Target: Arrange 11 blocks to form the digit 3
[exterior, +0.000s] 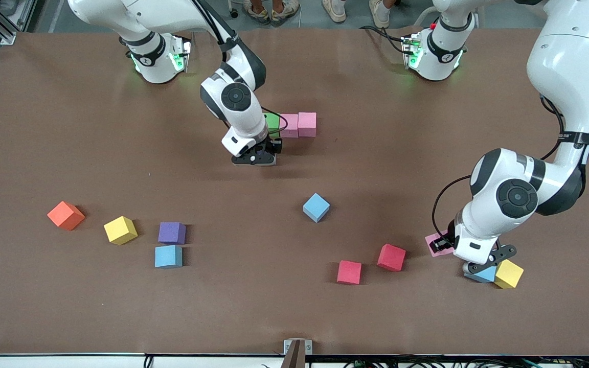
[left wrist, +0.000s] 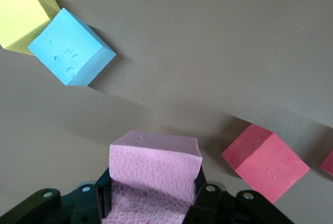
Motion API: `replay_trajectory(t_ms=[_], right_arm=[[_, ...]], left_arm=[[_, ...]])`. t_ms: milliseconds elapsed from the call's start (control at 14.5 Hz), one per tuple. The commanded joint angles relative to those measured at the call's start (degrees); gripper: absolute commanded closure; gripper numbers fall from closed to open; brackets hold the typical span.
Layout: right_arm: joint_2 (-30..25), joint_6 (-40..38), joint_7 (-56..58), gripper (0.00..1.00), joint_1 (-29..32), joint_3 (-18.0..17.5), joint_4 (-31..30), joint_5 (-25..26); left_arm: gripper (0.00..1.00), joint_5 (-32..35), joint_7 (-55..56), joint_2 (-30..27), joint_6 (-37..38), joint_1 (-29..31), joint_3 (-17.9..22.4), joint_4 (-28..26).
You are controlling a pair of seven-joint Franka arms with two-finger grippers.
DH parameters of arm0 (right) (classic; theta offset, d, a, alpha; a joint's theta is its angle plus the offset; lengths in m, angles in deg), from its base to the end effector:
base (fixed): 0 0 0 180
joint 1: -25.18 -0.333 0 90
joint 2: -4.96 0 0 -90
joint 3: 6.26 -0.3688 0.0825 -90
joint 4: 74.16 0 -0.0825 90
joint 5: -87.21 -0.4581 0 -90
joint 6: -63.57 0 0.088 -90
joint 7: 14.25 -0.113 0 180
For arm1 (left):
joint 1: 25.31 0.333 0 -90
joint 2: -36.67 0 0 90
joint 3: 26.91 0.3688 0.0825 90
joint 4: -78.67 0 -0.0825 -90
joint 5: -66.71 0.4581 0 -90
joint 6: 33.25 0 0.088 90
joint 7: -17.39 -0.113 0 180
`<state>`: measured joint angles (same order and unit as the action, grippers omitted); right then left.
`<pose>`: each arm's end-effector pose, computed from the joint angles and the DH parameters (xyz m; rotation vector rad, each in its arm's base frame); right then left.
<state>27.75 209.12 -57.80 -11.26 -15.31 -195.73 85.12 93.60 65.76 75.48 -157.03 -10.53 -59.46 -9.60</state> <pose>0.4517 0.4587 0.2088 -3.0652 0.0136 0.0609 0.7853 -0.1507 0.3039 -3.0676 -0.6116 -0.1300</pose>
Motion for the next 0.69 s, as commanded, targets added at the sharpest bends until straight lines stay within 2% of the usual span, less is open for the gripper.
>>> replay_trajectory(t_ms=[0, 621], right_arm=[[-2.3, 0.7, -0.7, 0.69, -1.8, 0.6, -3.0, -1.1], [-1.9, 1.7, -0.7, 0.69, -3.1, 0.6, -4.3, -1.1]], left_arm=[[0.89, -1.1, 0.2, -1.2, 1.3, -0.2, -0.1, -0.1], [0.89, -1.1, 0.3, -1.3, 1.3, -0.1, -0.7, 0.0]])
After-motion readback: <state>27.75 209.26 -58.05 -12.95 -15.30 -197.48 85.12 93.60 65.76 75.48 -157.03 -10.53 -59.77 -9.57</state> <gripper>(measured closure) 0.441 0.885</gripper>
